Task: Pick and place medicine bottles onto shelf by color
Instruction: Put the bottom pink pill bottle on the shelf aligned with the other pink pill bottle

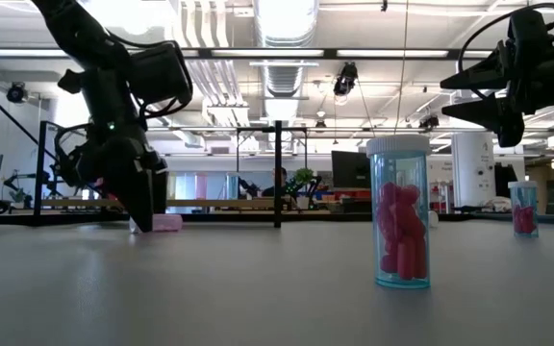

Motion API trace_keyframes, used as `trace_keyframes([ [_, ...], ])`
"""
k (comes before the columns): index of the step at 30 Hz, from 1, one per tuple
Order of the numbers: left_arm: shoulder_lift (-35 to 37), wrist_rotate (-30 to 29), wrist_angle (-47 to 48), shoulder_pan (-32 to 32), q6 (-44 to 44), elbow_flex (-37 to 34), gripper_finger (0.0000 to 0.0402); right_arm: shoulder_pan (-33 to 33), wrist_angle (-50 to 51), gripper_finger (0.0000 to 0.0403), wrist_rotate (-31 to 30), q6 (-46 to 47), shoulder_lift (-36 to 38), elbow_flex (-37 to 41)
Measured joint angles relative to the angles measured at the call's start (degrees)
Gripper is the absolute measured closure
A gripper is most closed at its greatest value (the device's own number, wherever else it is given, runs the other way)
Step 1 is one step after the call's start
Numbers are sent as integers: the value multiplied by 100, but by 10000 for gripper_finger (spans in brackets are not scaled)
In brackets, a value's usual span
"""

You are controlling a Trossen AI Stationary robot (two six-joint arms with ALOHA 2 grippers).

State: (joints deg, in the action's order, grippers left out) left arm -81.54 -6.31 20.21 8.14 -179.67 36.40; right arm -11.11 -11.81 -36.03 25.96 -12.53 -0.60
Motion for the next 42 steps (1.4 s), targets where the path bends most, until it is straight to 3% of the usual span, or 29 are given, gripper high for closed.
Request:
trace_keyframes([
  [25, -92, 288, -75, 0, 76, 0, 285, -1, 0, 165, 0, 1, 0, 0],
  [31, -86, 299, -76, 0, 588, 0, 325, 0, 1, 165, 0, -1, 0, 0],
  [42, -22, 142, -173, 7, 2645, 22, 328, 1, 2, 165, 0, 0, 0, 0],
])
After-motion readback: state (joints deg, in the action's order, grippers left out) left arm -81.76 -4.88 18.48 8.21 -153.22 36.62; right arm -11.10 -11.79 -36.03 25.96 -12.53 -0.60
